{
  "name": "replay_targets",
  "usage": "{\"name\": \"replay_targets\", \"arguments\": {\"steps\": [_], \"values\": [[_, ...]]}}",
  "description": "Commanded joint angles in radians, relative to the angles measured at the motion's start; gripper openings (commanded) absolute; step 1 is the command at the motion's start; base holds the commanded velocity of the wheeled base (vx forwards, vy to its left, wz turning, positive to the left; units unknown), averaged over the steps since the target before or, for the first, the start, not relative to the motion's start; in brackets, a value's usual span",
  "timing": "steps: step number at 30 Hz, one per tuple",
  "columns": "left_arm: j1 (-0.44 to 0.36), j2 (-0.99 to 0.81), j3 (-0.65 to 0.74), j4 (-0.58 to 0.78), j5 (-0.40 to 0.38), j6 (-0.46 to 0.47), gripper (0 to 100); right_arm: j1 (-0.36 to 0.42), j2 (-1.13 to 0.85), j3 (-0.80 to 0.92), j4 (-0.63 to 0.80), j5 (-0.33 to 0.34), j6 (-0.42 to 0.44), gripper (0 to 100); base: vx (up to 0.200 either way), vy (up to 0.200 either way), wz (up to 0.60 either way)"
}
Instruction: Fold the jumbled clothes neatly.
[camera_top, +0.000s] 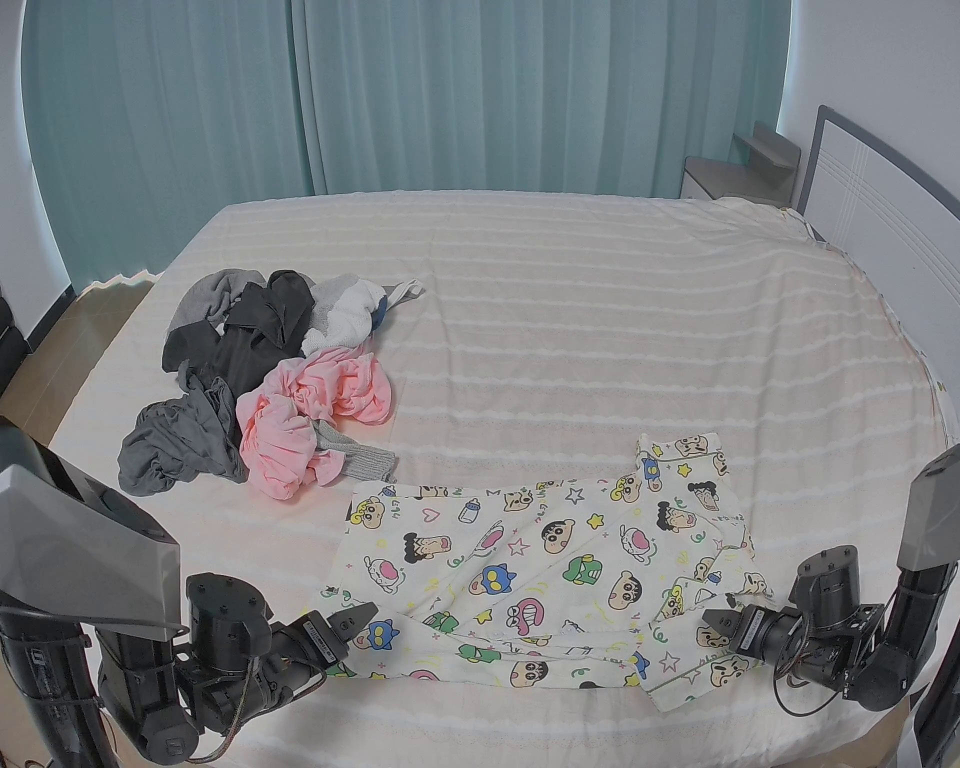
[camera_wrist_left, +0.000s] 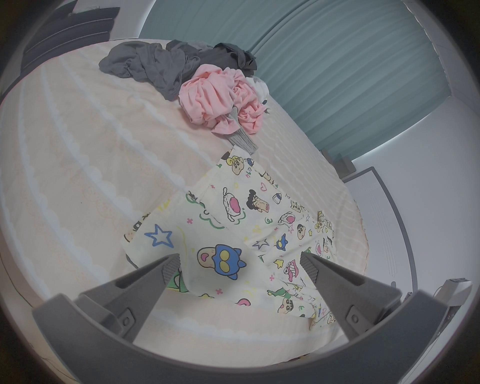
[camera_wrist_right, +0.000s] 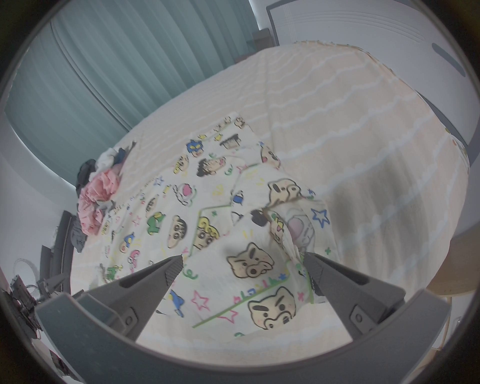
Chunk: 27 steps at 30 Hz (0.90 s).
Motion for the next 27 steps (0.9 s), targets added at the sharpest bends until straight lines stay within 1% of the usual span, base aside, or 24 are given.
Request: {"name": "replay_targets", "arguments": {"steps": [1,9,13,15,20,22,24,27], "values": [[0.0,0.056,-0.022,-0.018,-0.003,0.0,100,-0.023,0.107,0.018,-0.002,0.004,-0.005,100,0.0,0.0,0.0],[0.0,0.078,-0.026,-0.018,-0.001,0.003,100,-0.133,0.206,0.018,-0.077,0.003,-0.062,100,0.0,0.0,0.0],[0.0,0.078,-0.028,-0.018,-0.001,0.005,100,-0.162,0.222,0.018,-0.136,0.0,-0.076,100,0.0,0.0,0.0],[0.0,0.076,-0.036,-0.018,-0.001,0.008,100,-0.171,0.217,0.018,-0.148,0.0,-0.079,100,0.0,0.0,0.0],[-0.008,0.067,-0.057,-0.018,-0.012,0.072,100,-0.179,0.127,0.018,-0.169,-0.003,-0.076,100,0.0,0.0,0.0],[-0.014,0.064,-0.06,-0.018,-0.018,0.082,100,-0.179,0.108,0.018,-0.169,-0.003,-0.076,100,0.0,0.0,0.0],[-0.016,0.051,-0.083,-0.018,-0.053,0.089,100,-0.178,0.05,0.018,-0.169,-0.005,-0.076,100,0.0,0.0,0.0],[-0.005,0.073,-0.126,0.002,-0.07,0.091,100,-0.165,0.018,0.018,-0.173,-0.003,-0.076,100,0.0,0.0,0.0]]}}
